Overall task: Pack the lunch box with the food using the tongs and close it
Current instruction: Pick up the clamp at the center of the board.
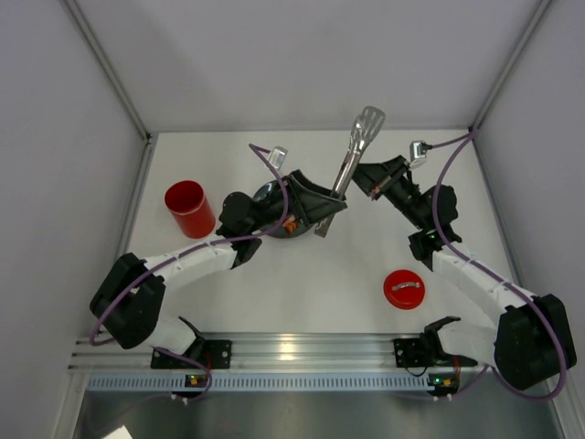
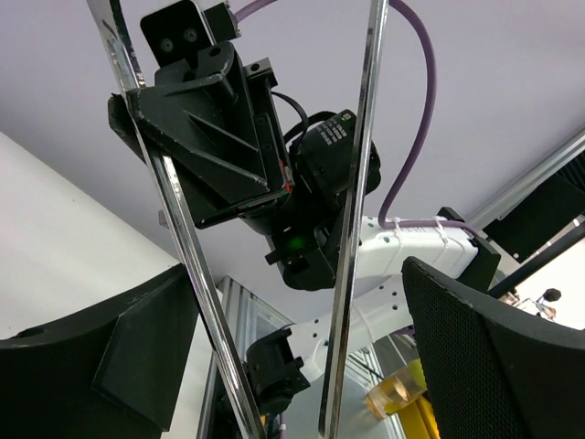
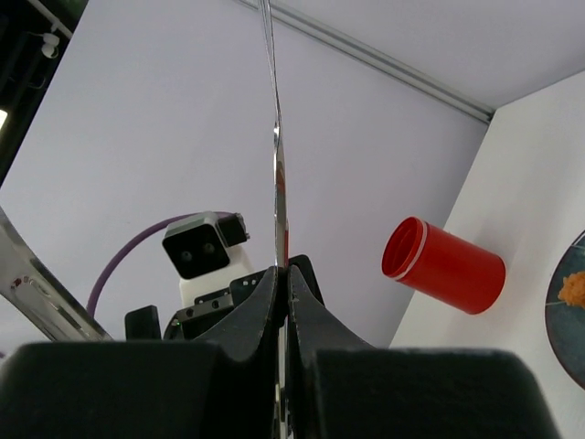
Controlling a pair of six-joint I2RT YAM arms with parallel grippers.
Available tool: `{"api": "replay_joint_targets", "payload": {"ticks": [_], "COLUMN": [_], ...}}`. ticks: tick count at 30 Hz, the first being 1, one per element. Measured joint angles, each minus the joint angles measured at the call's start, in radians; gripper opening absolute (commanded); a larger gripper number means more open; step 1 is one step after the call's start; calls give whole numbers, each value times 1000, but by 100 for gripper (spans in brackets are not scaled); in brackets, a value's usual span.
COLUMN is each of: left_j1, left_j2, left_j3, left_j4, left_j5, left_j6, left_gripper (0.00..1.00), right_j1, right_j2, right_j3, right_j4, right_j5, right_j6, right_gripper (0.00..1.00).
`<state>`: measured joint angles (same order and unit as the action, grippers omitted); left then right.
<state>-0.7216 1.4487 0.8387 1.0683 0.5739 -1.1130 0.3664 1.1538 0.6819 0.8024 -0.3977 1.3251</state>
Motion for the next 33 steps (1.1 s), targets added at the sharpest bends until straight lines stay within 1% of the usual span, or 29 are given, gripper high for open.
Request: {"api": "replay_joint_targets", "payload": {"ticks": [4,12,15,21,27,29,31,33], "left_j1": [0,0,0,0,0,-1,-1,-1], "left_j2": [0,0,-5,-16,-19,-19,-19,-20], "left_j3": [-1,-1,-6,-10,-10,-11,-11,-13], "left_j4": [12,33,31,31,30,28,25,24], "left_j5": [-19,-26,-40,-47,-52,-53,-56,-60], "left_j6": [-2,-16,-15,-14,-14,-14,-13,-12], "left_gripper": [91,81,80,71,68,64,63,59], "right_j1": [17,37,39,46,52,53,59,63], "right_j2": [8,21,31,36,40,41,42,46], "right_j3": [-2,-14,-14,-15,-24,-31,-36,-40], "right_j4": [40,103,122,159,195,208,220,233], "right_j5": [20,44,47,50,62,67,75,82], "right_j6": [7,14,22,31,33,34,37,39], "right_gripper": [0,0,0,0,0,0,0,0]}}
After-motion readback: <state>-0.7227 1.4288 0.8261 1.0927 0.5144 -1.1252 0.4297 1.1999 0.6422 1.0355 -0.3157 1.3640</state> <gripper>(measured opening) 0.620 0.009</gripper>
